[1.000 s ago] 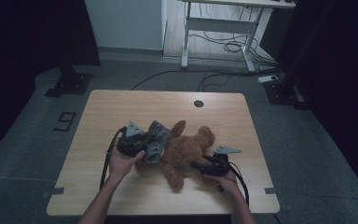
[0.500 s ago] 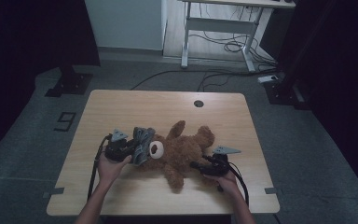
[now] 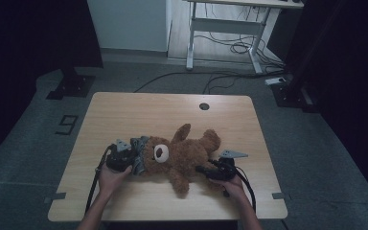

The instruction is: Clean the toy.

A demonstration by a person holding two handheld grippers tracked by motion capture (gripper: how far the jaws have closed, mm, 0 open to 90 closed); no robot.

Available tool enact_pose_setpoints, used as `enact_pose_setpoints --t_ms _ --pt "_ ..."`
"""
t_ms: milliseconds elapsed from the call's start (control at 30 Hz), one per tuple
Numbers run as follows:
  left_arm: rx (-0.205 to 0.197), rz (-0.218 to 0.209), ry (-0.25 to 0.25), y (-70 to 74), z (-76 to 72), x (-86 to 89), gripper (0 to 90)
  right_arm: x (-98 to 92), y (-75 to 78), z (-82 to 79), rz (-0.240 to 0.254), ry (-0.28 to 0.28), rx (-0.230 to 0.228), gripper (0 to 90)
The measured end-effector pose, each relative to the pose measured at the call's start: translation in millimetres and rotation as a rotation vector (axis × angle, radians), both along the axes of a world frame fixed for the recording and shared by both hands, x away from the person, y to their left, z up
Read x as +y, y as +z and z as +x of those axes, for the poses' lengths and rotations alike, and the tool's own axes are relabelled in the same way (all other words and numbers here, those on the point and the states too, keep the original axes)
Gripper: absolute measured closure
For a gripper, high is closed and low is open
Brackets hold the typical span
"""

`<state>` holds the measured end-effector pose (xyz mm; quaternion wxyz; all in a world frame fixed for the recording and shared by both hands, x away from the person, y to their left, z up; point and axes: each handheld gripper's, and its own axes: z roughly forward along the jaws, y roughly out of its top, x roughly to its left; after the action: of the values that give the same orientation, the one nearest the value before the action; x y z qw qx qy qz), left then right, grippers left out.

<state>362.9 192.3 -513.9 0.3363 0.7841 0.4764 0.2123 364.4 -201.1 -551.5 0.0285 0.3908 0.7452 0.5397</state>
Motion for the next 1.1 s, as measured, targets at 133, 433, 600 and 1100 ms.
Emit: enact_pose_setpoints --t_ms 133,433,600,1100 --pt "0.011 -0.029 0.004 3.1 0.7 5.2 75.3 0.0 0.1 -0.2 0.000 -0.002 0.001 38.5" --pt "-0.176 -0.085 -0.068 81.2 -15.4 -7.5 74.5 -1.3 -0.9 0.8 0.015 -0.005 0.011 38.6" --pt "-0.204 -0.093 -0.170 101.8 -15.3 -49.6 74.4 -1.2 -1.0 0.6 0.015 -0.006 0.010 38.6" --pt "-0.074 0.003 -0.403 68.6 8.5 -207.8 74.3 -1.6 -1.9 0.2 0.019 -0.006 0.006 38.7"
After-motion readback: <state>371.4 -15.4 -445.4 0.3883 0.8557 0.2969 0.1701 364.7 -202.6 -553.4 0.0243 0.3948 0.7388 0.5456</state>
